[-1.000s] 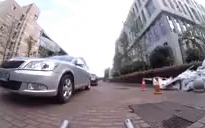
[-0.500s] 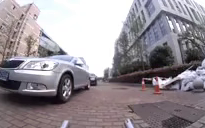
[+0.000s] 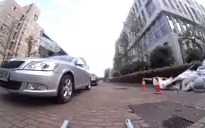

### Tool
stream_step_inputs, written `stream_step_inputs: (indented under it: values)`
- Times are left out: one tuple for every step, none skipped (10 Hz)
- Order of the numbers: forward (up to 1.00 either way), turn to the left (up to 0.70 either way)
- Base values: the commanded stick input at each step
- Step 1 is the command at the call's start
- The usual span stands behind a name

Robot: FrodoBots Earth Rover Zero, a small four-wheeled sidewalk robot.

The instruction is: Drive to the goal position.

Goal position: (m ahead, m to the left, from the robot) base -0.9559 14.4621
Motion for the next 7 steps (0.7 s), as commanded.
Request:
stream_step_inputs:
  values:
    - [-0.45,-0.27]
    - [-0.45,-0.27]
    - [-0.45,-0.27]
    - [-0.45,-0.27]
    - [-0.45,-0.27]
    - [-0.45,-0.27]
    - [-0.45,-0.27]
